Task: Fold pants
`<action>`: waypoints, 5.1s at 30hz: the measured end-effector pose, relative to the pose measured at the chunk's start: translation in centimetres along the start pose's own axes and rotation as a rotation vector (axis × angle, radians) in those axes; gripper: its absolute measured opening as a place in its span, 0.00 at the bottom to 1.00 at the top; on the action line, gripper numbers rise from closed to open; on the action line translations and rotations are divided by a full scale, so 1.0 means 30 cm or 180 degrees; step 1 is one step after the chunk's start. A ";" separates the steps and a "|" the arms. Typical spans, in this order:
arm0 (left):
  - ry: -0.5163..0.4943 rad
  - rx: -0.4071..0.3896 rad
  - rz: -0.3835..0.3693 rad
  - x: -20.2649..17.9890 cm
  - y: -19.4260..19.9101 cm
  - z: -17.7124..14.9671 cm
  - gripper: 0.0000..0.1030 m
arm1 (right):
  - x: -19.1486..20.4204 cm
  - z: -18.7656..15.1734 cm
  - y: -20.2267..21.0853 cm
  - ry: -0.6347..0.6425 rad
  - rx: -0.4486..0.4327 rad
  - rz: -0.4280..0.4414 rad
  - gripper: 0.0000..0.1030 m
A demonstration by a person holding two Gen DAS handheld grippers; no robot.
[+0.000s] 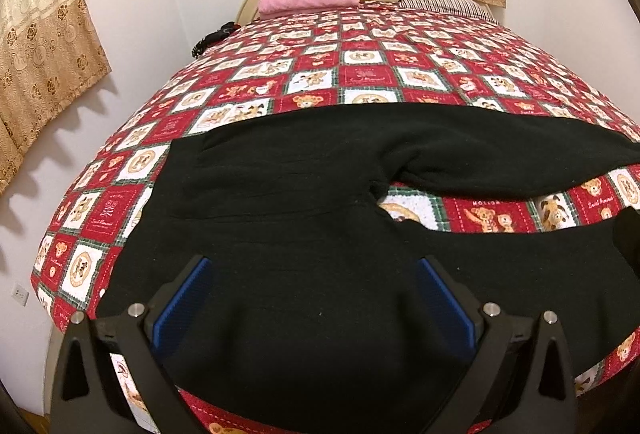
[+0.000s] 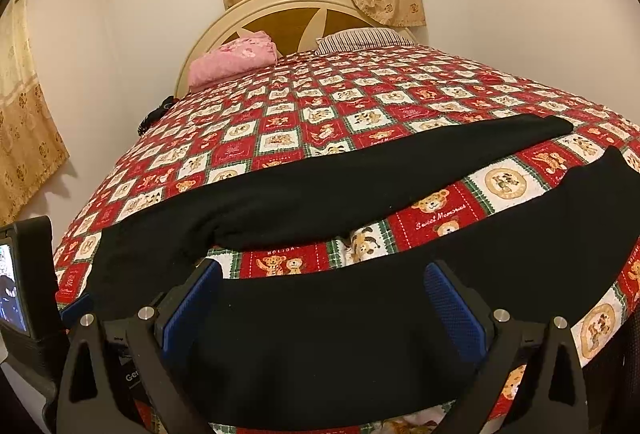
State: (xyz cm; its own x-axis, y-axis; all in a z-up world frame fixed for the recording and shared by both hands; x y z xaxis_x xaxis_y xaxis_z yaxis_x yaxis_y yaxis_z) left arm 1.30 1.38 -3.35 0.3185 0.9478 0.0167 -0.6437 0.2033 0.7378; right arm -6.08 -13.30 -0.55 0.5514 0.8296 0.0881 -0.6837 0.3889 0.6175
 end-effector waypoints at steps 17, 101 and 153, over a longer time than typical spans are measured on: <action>0.0021 0.0040 -0.0008 0.001 -0.006 -0.001 1.00 | 0.007 -0.006 -0.011 0.0025 0.0062 0.0017 0.99; 0.0610 -0.0570 -0.0727 0.634 -0.083 0.404 0.26 | 0.150 0.427 -0.274 0.1899 -0.0100 0.1098 0.05; 0.2473 -0.0266 -0.1545 0.651 -0.127 -0.146 0.06 | 0.346 -0.329 -0.087 0.2598 -0.0196 0.1668 0.02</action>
State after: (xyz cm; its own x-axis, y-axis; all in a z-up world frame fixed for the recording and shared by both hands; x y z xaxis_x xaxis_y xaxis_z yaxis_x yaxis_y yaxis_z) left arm 6.94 20.18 -8.78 0.0294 0.6463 -0.7626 -0.6194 0.6105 0.4935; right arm -3.29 -1.76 -8.96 -0.3155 0.9172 -0.2432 -0.7847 -0.1081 0.6104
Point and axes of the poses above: each gripper's, at about its wrist camera, not at the fingertips, and y roughly against the way its jaws point, x to its left, z to its top, the point moved 3 cm from there along -y, roughly the way its jaws point, and after that the axes turned 9 degrees about -z, right-handed, at the moved point
